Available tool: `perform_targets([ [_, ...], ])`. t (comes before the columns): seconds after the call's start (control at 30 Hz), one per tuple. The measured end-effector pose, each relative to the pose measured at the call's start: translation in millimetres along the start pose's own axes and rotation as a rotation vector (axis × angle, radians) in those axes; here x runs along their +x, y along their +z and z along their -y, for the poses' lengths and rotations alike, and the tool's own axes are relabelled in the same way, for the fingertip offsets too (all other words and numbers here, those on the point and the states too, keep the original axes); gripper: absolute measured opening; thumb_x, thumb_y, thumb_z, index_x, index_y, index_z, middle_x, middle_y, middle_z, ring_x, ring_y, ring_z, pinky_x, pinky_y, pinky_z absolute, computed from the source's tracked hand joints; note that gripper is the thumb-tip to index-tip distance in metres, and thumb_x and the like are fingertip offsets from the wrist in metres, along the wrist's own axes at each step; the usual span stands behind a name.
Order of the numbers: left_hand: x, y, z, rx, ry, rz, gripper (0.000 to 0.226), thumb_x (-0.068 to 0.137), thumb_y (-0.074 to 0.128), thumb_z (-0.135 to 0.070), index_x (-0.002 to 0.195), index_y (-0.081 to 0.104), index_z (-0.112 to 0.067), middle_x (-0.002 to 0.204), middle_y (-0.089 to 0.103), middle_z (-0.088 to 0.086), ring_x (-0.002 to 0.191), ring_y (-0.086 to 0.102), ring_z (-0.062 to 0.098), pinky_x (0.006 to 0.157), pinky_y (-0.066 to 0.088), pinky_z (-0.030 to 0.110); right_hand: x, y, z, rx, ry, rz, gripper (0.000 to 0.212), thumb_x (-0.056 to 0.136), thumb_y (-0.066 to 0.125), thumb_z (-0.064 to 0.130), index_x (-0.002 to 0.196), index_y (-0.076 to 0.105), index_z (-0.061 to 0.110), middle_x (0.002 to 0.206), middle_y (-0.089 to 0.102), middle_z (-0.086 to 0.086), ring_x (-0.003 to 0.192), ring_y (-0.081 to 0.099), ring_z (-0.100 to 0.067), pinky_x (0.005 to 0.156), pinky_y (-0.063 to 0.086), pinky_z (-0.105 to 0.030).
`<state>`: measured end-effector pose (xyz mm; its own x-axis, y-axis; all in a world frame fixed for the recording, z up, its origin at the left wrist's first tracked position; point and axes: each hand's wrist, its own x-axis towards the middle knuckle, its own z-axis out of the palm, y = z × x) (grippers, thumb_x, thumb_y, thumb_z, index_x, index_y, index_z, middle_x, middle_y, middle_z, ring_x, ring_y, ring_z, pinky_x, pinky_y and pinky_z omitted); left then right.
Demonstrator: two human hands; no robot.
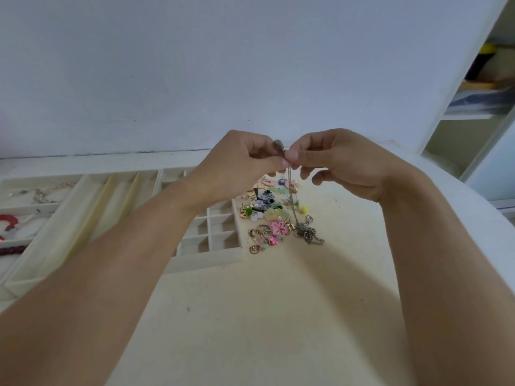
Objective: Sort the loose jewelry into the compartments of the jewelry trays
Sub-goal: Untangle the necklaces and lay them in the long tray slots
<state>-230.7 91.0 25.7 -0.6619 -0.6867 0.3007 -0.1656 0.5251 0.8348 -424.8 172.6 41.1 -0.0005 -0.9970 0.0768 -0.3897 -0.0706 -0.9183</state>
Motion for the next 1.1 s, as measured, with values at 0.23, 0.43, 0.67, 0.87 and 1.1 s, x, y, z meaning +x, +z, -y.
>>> perform_targets([
  [0.23,2,-7,-8,-0.283,-0.029,-0.168,0.009,0.094,0.067,-0.014,0.087,0.072,-0.013,0.079,0.073,-0.002,0.074,0.067,0.013,0.071,0.049,0.027,2,10,-4,-0.042,0.023,0.200,0.023,0.079,0.078,0.037,0.095,0.071,0.021,0.105,0.077,-0.005,0.089,0.071,-0.017,0.073,0.051,-0.026],
  [0.43,4,-14,-10,-0.432,-0.097,-0.338,0.011,0.097,0.063,-0.015,0.088,0.068,-0.013,0.080,0.072,0.000,0.072,0.066,0.015,0.070,0.048,0.027,5,14,-9,0.038,0.062,0.228,0.016,0.079,0.079,0.035,0.090,0.076,0.024,0.099,0.077,-0.009,0.083,0.073,-0.021,0.067,0.054,-0.024],
  [0.67,5,-21,-6,-0.481,-0.147,-0.448,0.017,0.100,0.060,-0.018,0.084,0.066,-0.015,0.075,0.073,-0.003,0.068,0.067,0.012,0.068,0.049,0.026,10,13,-17,0.089,0.144,0.266,0.021,0.076,0.084,0.030,0.095,0.078,0.025,0.095,0.075,-0.006,0.070,0.070,-0.018,0.056,0.051,-0.022],
  [0.87,6,-29,-3,-0.512,-0.141,-0.543,0.017,0.100,0.058,-0.021,0.084,0.063,-0.017,0.074,0.074,-0.005,0.067,0.066,0.010,0.065,0.049,0.024,13,11,-24,0.046,0.202,0.245,0.017,0.076,0.081,0.031,0.092,0.078,0.023,0.093,0.075,-0.004,0.072,0.066,-0.014,0.058,0.049,-0.022],
  [1.1,6,-30,-2,-0.493,-0.131,-0.555,0.018,0.101,0.058,-0.022,0.084,0.062,-0.017,0.074,0.072,-0.006,0.066,0.066,0.010,0.065,0.049,0.025,16,10,-27,0.040,0.143,0.195,0.021,0.074,0.082,0.038,0.090,0.082,0.025,0.108,0.077,-0.002,0.079,0.060,-0.004,0.062,0.047,-0.017],
])
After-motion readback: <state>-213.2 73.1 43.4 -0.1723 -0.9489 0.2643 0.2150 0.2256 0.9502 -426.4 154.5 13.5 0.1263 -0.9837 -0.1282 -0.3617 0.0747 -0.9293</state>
